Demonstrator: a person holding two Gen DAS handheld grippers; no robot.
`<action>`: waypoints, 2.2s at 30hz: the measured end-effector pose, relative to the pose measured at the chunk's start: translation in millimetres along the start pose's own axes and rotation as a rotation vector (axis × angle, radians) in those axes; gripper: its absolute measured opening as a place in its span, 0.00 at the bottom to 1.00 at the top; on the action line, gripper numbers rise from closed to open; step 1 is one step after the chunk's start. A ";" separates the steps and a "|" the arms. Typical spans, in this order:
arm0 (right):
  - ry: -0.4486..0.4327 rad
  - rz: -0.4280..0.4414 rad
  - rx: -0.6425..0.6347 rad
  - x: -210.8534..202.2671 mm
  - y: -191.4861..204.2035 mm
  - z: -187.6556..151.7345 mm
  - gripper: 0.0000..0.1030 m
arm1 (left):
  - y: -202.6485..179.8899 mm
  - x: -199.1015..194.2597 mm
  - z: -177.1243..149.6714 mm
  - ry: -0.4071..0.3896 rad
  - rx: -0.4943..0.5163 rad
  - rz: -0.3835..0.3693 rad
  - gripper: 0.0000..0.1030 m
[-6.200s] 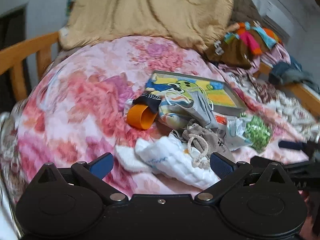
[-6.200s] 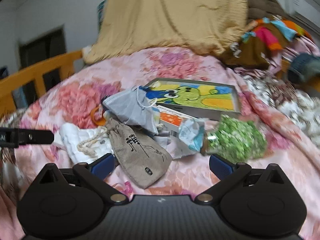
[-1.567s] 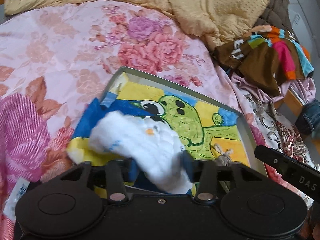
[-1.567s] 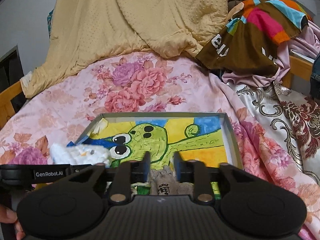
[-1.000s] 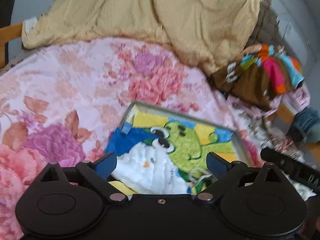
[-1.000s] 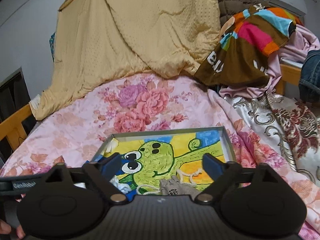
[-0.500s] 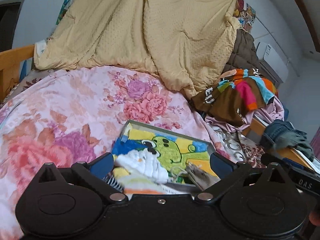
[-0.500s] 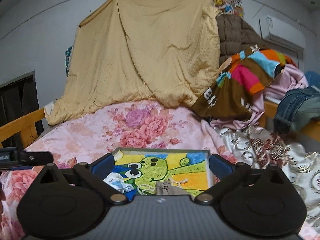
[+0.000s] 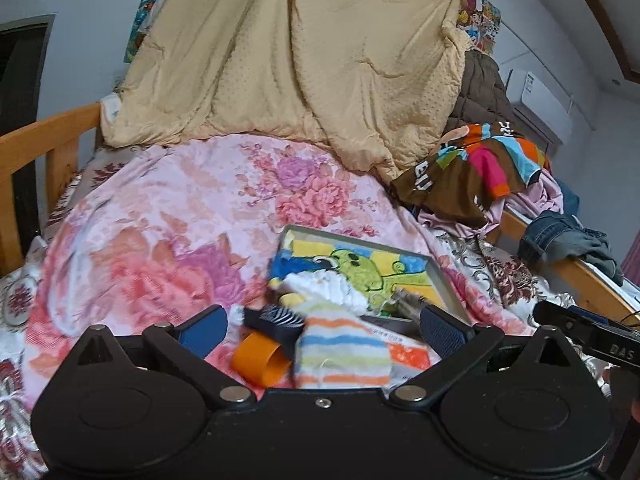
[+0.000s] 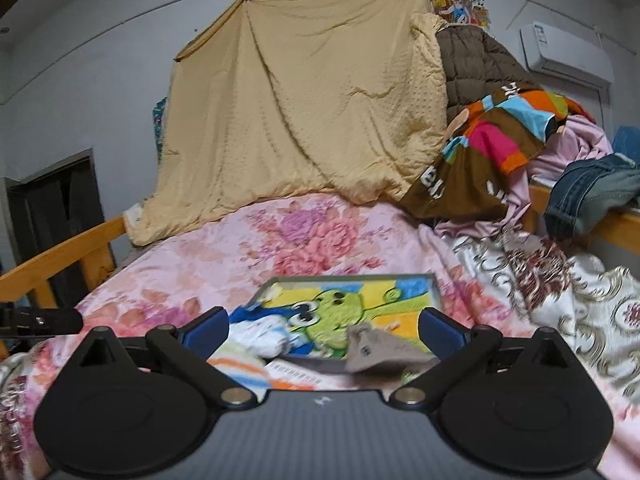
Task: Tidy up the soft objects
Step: 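Withdraw both grippers from the tray toward the remaining items, then grasp the white textured cloth with the left gripper while the right gripper grasps the grey mask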
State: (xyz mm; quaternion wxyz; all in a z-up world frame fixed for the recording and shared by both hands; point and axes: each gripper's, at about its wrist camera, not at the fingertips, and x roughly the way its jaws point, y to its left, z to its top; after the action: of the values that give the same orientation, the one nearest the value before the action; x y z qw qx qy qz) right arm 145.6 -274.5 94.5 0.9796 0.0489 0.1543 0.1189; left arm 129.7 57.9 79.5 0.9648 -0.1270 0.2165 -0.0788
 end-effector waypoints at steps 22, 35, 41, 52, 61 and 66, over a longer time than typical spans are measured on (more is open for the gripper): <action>0.294 0.029 -0.131 4.5 54.8 -60.9 1.00 | 40.3 17.1 -44.9 0.236 -0.044 -0.012 0.99; 0.555 0.072 -0.356 40.8 79.3 -82.4 1.00 | 23.5 54.5 -67.5 0.449 0.089 0.004 0.99; 0.631 0.170 -0.502 64.5 83.8 -78.5 1.00 | 6.7 61.5 -75.2 0.490 0.203 -0.005 0.99; 0.585 0.340 -0.786 84.4 96.3 -89.8 1.00 | -5.0 90.2 -85.4 0.549 0.338 0.014 0.99; 0.567 0.463 -0.821 106.7 99.3 -89.6 0.91 | -20.5 99.8 -96.5 0.545 0.555 -0.048 0.95; 0.578 0.486 -0.752 121.0 92.5 -89.5 0.83 | -12.8 106.3 -91.6 0.573 0.498 -0.070 0.87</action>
State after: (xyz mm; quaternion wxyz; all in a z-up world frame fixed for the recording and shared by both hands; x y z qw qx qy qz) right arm 209.2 -149.7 -13.2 0.7911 -0.3063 0.3489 0.3983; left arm 183.3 4.3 -39.2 0.8631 0.1311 0.4473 -0.1943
